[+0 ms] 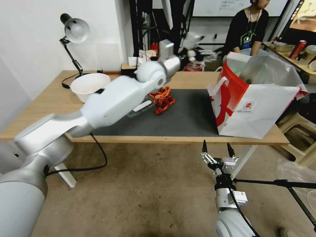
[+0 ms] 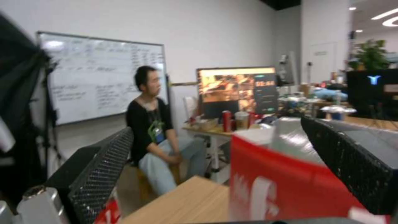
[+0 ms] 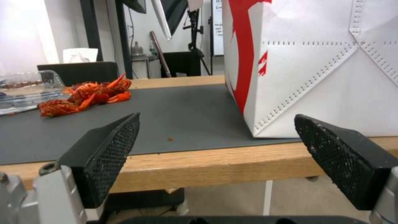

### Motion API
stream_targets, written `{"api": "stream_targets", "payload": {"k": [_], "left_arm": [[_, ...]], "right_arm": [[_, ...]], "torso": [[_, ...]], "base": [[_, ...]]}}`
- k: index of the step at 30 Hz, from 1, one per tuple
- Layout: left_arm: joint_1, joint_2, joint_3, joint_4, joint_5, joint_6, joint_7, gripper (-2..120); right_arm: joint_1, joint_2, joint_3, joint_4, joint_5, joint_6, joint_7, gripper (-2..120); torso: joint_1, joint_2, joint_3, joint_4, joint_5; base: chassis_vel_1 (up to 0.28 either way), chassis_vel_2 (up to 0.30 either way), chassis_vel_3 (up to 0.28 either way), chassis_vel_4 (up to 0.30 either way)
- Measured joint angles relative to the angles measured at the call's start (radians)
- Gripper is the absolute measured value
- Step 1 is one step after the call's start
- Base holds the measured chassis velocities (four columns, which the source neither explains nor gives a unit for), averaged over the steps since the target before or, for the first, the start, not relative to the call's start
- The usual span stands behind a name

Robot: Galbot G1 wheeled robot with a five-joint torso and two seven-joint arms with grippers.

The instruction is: Pick up the trash from the table and place it into the takeout bag.

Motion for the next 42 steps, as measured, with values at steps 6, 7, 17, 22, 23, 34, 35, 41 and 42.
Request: {"api": "stream_targets", "payload": {"k": [6,7,17,22,23,34,35,41,42], "left_arm": [[0.139,0.151,-0.093,-0.099,0.009,0.015,-0.046,100],[0.167,0.176,-0.112,-0.116,0.015,0.018,-0.053,100],[0.477,0.300,-0.361,-0.272,0.077,0.045,-0.104,100],[0.626,0.336,-0.467,-0.342,0.125,0.043,-0.108,100],[0.646,0.339,-0.483,-0.352,0.133,0.042,-0.108,100],[0.904,0.359,-0.678,-0.460,0.242,0.008,-0.135,100],[0.942,0.357,-0.715,-0.474,0.257,0.002,-0.140,100],[1.060,0.335,-0.814,-0.504,0.320,-0.022,-0.140,100],[1.073,0.331,-0.822,-0.506,0.330,-0.026,-0.139,100]], "right_arm": [[0.000,-0.002,0.003,0.002,0.000,0.000,0.001,93],[0.000,-0.002,0.003,0.002,0.000,-0.001,0.001,93],[0.005,0.006,-0.007,0.001,-0.007,-0.005,-0.001,93],[0.005,0.004,-0.009,0.001,-0.011,-0.006,-0.002,93],[0.005,0.004,-0.010,0.001,-0.011,-0.006,-0.002,93],[0.005,0.005,-0.016,-0.001,-0.020,-0.006,-0.004,93],[0.005,0.006,-0.016,-0.002,-0.022,-0.006,-0.004,93],[0.003,0.006,-0.012,-0.002,-0.023,-0.005,-0.005,93],[0.002,0.006,-0.010,-0.002,-0.024,-0.005,-0.005,93]], "torso": [[0.000,0.000,0.000,0.0004,-0.0002],[0.000,0.000,0.000,0.0004,-0.0001],[0.000,0.000,0.000,0.0004,0.0000],[0.000,0.000,0.000,0.0003,0.0005],[0.000,0.000,0.000,0.0001,0.0004],[0.000,0.000,0.000,0.0002,-0.0001],[0.000,0.000,0.000,0.0000,0.0003],[0.000,0.000,0.000,0.0003,0.0002],[0.000,0.000,0.000,0.0003,0.0002]], "base": [[0.000,0.000,0.000,0.000],[0.000,0.000,0.000,0.000],[0.000,0.000,0.000,0.000],[0.000,0.000,0.000,0.000],[0.000,0.000,0.000,0.000],[0.000,0.000,0.000,0.000],[0.000,0.000,0.000,0.000],[0.000,0.000,0.000,0.000],[0.000,0.000,0.000,0.000]]}}
